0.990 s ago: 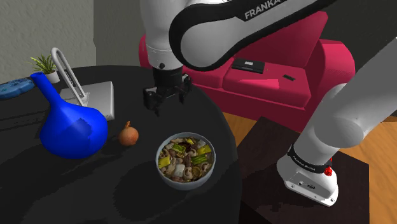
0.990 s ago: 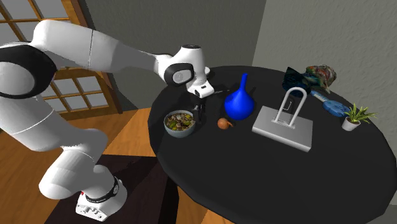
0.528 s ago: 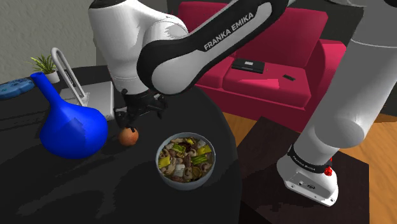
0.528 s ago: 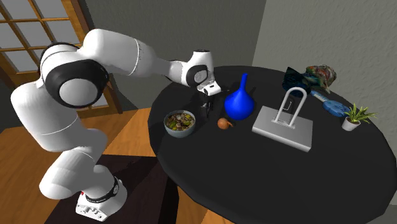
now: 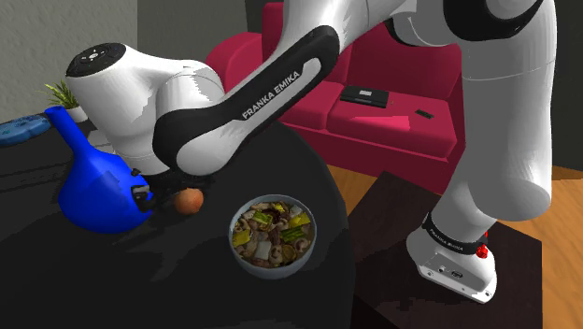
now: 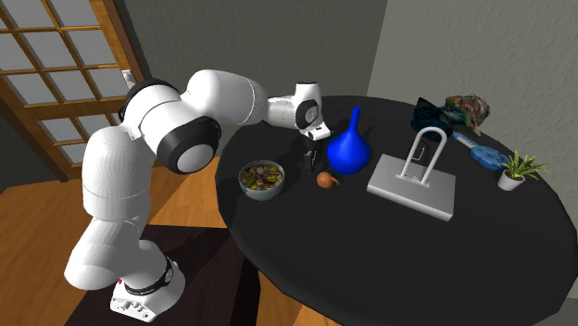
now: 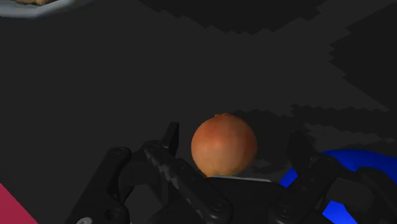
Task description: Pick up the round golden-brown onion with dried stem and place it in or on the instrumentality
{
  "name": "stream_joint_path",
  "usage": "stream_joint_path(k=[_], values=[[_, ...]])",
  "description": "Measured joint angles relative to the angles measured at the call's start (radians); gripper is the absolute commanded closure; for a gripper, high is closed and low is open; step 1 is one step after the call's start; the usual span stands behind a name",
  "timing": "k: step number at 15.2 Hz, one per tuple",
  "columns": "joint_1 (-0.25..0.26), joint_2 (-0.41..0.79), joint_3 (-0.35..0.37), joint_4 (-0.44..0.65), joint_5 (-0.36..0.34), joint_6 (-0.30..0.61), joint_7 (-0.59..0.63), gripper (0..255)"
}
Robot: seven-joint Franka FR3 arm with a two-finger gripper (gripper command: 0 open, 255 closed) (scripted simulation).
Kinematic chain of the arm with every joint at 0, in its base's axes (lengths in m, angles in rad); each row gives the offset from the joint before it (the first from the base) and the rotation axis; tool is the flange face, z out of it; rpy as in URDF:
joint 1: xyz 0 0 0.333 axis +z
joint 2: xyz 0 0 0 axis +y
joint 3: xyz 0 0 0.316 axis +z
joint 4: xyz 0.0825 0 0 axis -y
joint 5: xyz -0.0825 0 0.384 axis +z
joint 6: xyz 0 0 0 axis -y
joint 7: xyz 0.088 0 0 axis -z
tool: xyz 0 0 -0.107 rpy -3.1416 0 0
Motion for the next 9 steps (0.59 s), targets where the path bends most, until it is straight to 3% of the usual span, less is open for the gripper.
stream_joint_path(k=[9], values=[[0.014, 0.054, -0.028, -0.014, -0.045, 0.056, 0.03, 0]])
